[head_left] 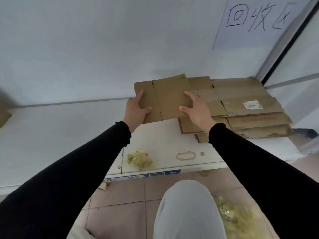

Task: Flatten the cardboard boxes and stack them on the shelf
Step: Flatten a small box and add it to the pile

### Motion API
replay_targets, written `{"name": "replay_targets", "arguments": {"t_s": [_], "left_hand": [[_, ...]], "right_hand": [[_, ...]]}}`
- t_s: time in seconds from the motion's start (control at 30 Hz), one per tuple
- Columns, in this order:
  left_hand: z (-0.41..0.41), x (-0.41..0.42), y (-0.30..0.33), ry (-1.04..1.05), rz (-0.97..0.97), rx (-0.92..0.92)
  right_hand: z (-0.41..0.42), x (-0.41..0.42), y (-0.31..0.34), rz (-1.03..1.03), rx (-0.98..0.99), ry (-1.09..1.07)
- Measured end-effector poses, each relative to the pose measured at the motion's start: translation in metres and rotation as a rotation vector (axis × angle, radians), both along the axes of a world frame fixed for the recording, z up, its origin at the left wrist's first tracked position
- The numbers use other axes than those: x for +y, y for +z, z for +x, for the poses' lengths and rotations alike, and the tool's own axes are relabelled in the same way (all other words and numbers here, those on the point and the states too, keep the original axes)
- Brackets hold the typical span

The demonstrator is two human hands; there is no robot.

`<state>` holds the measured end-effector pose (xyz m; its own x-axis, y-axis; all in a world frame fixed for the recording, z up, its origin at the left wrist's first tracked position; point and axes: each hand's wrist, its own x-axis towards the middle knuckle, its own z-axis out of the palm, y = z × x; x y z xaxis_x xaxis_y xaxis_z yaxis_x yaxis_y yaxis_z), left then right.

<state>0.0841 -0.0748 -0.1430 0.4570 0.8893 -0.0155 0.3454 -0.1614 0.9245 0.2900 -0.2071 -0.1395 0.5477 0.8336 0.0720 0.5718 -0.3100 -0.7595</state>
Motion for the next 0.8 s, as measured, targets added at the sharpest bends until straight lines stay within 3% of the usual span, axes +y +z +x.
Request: {"name": "replay_targets", "arguments": {"t_s": [0.17,0.37,0.8], "left_hand": [[0.114,-0.018,0.008,-0.219,0.02,0.053],[0.208,-0.032,0.0,-0.374,0.15,0.308],[0.275,-0.01,-0.042,-0.452,0.408,0.708]], "right_hand": [[0.1,-0.045,0.006,-0.011,-0.088,-0.145],[0.191,-0.067,-0.006,-0.113,-0.174,-0.252],[0.252,-0.045,-0.051,-0.342,-0.507,-0.223]]}}
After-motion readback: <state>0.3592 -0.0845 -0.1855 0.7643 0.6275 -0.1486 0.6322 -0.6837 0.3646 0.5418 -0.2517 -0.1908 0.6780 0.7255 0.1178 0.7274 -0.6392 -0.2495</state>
